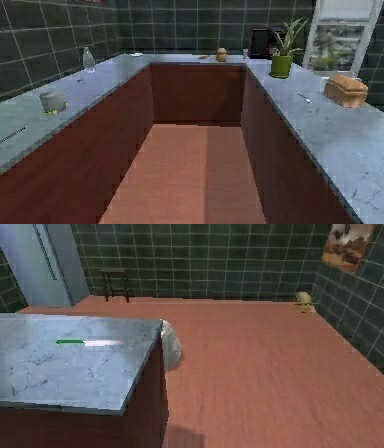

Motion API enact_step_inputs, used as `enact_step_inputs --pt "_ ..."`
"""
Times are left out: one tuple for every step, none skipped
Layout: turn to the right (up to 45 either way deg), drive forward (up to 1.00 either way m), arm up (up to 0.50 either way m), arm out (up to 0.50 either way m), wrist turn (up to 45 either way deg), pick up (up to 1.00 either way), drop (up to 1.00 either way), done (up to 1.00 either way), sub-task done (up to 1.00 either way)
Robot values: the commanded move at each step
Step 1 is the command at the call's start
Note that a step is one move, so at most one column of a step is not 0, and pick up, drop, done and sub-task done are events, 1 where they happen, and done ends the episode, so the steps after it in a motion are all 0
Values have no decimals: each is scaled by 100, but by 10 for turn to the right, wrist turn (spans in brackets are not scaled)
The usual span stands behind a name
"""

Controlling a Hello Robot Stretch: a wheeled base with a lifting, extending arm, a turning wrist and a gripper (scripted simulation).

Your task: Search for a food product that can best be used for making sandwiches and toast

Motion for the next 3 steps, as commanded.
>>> enact_step_inputs --pt "60 0 0 0 0 0 0 0 0" --pt "0 70 0 0 0 0 0 0 0" --pt "0 0 0 0 0 0 0 100 0"
